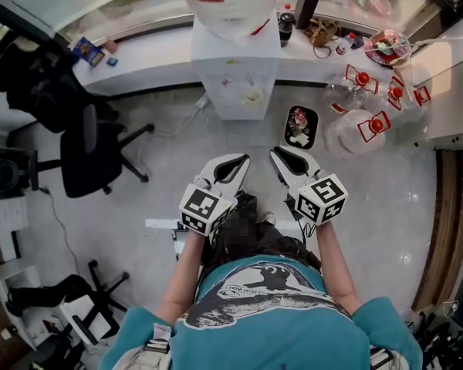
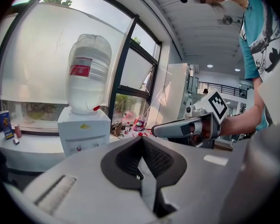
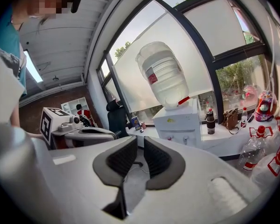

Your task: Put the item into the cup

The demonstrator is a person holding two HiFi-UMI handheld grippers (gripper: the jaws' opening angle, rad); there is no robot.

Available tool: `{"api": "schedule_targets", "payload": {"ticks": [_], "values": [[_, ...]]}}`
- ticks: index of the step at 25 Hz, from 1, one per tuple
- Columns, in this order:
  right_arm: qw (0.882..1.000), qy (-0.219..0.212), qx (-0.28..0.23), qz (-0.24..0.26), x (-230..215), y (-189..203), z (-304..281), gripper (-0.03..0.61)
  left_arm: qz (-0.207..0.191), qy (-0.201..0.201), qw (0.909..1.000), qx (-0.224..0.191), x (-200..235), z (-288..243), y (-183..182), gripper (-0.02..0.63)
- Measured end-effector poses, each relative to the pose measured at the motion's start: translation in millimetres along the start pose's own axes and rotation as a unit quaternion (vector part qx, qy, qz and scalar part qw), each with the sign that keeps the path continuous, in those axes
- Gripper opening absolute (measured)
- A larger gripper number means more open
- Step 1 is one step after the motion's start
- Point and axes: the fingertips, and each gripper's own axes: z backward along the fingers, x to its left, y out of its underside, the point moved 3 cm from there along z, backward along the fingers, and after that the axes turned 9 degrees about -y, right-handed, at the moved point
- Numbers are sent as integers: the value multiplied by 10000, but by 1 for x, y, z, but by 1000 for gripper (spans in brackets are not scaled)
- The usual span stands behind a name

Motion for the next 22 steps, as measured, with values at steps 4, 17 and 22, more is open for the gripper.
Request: {"api": "schedule_targets", "payload": {"ticks": [4,17,22], "values": [[9999,-60,-97,27,15,2,22,32,14,33,10000,-28,-24,12,-3,15],[9988,-67,-480,-10,55,21,82,-6,-7,283,9996,-7,-95,44,7,15],[9982,-73,-585,53,72,28,100,-6,-123,380,9992,0,-120,57,17,15]]}}
